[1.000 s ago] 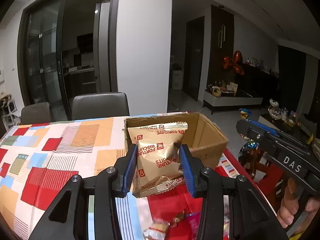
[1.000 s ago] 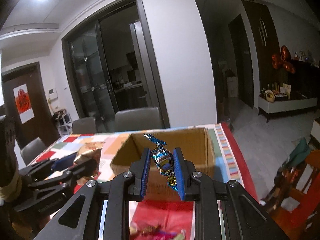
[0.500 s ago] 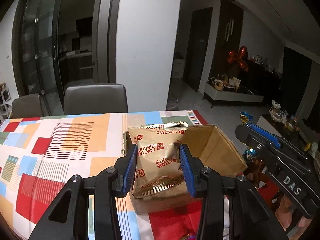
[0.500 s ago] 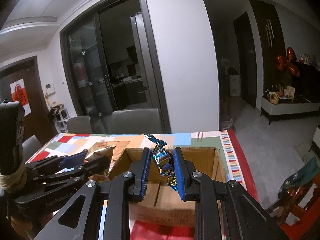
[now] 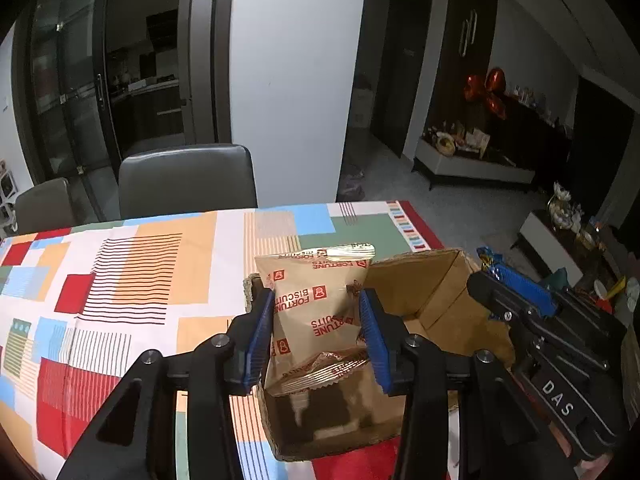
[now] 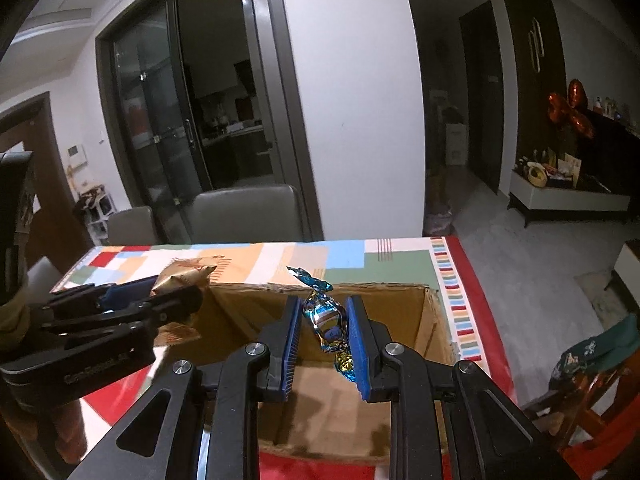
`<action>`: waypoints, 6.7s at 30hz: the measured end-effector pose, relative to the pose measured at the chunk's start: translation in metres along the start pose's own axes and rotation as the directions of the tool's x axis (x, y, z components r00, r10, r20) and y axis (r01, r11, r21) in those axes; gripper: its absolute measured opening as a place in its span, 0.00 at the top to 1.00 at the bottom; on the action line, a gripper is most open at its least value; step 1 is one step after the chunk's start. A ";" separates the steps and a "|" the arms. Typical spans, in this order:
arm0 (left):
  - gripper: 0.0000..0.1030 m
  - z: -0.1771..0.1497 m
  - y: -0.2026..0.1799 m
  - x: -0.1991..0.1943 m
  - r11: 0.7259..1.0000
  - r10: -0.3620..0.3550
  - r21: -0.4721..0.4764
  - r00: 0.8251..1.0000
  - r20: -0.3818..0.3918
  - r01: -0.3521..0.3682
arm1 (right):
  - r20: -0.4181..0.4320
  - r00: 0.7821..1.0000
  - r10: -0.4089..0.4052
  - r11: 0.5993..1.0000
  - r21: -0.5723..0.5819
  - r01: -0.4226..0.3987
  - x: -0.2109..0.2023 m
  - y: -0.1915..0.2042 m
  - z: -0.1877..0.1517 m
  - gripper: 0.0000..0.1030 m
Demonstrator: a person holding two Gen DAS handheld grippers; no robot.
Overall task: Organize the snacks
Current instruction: 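Carry both snacks over the cardboard box and open both tools to drop them, then move both tools back from the box to the snack pile, then grasp the purple-wrapped candy with the left tool while the right tool grasps the pink packet, then carry both snacks into the cardboard box and open both tools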
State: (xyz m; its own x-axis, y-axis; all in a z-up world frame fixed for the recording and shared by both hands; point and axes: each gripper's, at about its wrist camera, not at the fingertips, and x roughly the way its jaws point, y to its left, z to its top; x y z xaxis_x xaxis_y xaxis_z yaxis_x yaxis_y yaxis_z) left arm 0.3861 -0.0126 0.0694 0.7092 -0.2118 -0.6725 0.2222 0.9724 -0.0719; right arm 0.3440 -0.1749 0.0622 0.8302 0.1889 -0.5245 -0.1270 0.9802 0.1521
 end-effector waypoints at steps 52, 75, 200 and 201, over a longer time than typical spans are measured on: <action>0.24 -0.229 -0.019 -0.152 0.997 0.069 0.032 0.991 0.118 -0.073 | -0.018 1.000 0.006 1.000 0.004 -0.006 -0.148 0.025 -0.169 0.42; 0.44 -0.282 -0.006 -0.070 0.983 -0.064 -0.179 0.980 -0.186 0.030 | -0.273 0.959 0.081 0.997 0.036 -0.074 -0.079 0.029 -0.227 0.42; 0.77 -0.045 -0.030 -0.078 0.985 -0.112 0.136 0.994 0.001 0.111 | -0.105 0.993 0.060 0.993 -0.092 -0.070 -0.061 0.020 -0.011 0.66; 0.77 -0.041 -0.031 -0.075 0.983 -0.115 0.141 0.993 -0.003 0.115 | -0.104 0.993 0.057 0.993 -0.093 -0.067 -0.059 0.019 -0.009 0.66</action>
State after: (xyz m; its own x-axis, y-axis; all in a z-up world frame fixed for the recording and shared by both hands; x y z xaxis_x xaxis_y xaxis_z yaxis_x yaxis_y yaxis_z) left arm 0.2985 -0.0231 0.0914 0.6769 -0.3223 -0.6618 0.3941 0.9180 -0.0440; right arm 0.2874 -0.1665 0.0882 0.7603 0.2500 -0.5995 -0.2325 0.9666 0.1082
